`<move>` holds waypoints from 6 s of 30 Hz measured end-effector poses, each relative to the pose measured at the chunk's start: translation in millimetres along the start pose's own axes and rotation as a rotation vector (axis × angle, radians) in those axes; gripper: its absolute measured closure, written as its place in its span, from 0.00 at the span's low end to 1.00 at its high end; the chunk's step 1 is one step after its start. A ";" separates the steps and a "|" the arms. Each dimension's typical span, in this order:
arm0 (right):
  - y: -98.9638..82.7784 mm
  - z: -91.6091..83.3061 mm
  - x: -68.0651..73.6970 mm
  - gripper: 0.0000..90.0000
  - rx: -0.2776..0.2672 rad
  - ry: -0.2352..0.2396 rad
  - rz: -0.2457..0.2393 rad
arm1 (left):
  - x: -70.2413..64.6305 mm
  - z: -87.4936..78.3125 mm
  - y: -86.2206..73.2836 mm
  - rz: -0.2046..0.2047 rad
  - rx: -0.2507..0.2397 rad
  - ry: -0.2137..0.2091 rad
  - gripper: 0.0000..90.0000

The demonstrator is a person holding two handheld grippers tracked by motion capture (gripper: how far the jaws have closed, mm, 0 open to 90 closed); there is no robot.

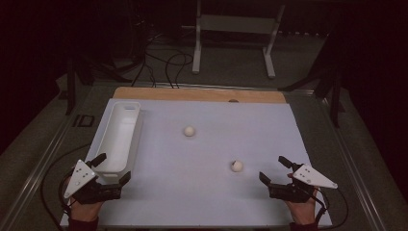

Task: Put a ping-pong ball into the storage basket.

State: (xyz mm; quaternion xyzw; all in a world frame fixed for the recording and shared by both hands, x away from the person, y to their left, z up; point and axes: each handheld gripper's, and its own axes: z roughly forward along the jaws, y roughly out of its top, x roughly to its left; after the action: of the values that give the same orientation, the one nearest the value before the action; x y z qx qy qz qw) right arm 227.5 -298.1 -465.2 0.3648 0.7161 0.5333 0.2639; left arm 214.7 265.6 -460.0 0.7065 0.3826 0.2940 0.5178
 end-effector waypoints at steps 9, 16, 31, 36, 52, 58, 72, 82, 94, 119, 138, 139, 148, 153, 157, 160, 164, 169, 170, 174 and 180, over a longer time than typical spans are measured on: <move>-2.7 0.1 -1.0 0.09 0.004 -0.002 0.011 | -2.3 1.1 2.0 0.002 0.008 -0.009 0.00; -4.1 0.0 -0.6 0.09 0.005 -0.011 0.012 | -6.8 1.8 9.0 0.015 0.025 0.004 0.00; -7.5 -0.3 -3.4 0.09 0.001 -0.020 0.037 | -7.1 5.0 17.8 -0.019 0.041 -0.030 0.00; -7.6 -1.0 -4.4 0.09 -0.001 -0.022 0.044 | -9.7 3.2 23.6 -0.007 0.045 -0.040 0.00; -8.8 -1.7 -6.3 0.09 -0.005 -0.025 0.054 | -21.0 14.8 48.5 0.030 0.022 -0.065 0.00; -8.9 -0.6 -5.9 0.09 -0.001 -0.018 0.054 | -19.0 21.9 53.4 0.020 0.050 -0.050 0.00; -9.3 -1.1 -6.9 0.09 -0.002 -0.019 0.060 | -24.9 33.3 57.6 0.028 0.060 -0.073 0.00; -9.7 -1.0 -7.2 0.09 -0.002 -0.019 0.060 | -28.4 37.9 65.5 0.037 0.052 -0.089 0.00; -9.9 -0.9 -7.0 0.09 -0.004 -0.019 0.060 | -35.0 48.6 72.8 0.067 0.087 -0.117 0.00; -9.9 -1.4 -6.8 0.09 -0.006 -0.018 0.058 | -55.2 70.0 88.3 0.102 0.065 -0.178 0.00; -10.1 -1.1 -6.5 0.09 -0.005 -0.018 0.056 | -74.1 91.7 96.7 0.154 0.087 -0.232 0.00; -10.1 -1.1 -6.5 0.09 -0.005 -0.018 0.056 | -74.8 93.0 97.1 0.156 0.086 -0.235 0.00; -10.3 -1.2 -6.6 0.09 -0.005 -0.018 0.058 | -82.3 107.0 99.0 0.151 0.086 -0.280 0.00; -10.4 -1.1 -6.6 0.09 -0.005 -0.017 0.059 | -85.5 112.2 99.3 0.154 0.090 -0.296 0.00; -10.5 -1.0 -6.5 0.09 -0.004 -0.017 0.059 | -86.2 116.6 99.0 0.145 0.085 -0.312 0.00; -10.4 -0.9 -6.3 0.09 -0.005 -0.016 0.061 | -87.2 119.8 98.9 0.148 0.089 -0.316 0.00; -10.5 -1.1 -6.5 0.09 -0.005 -0.016 0.059 | -88.9 123.8 98.5 0.144 0.090 -0.318 0.00; -10.4 -1.5 -6.7 0.09 -0.005 -0.017 0.056 | -89.8 128.8 98.5 0.142 0.088 -0.315 0.00; -10.4 -1.5 -6.7 0.09 -0.005 -0.017 0.056 | -90.1 129.7 98.5 0.141 0.088 -0.314 0.00; -10.5 -1.6 -6.6 0.09 -0.006 -0.018 0.057 | -91.0 133.5 97.8 0.139 0.089 -0.311 0.00; -10.8 -1.4 -6.7 0.09 -0.007 -0.020 0.058 | -93.0 138.2 96.7 0.135 0.090 -0.310 0.00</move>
State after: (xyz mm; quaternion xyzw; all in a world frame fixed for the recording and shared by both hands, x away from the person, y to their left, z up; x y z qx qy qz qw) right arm 227.8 -306.1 -475.3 0.3900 0.7007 0.5394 0.2568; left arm 300.0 100.5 -409.4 0.7900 0.2627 0.1984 0.5173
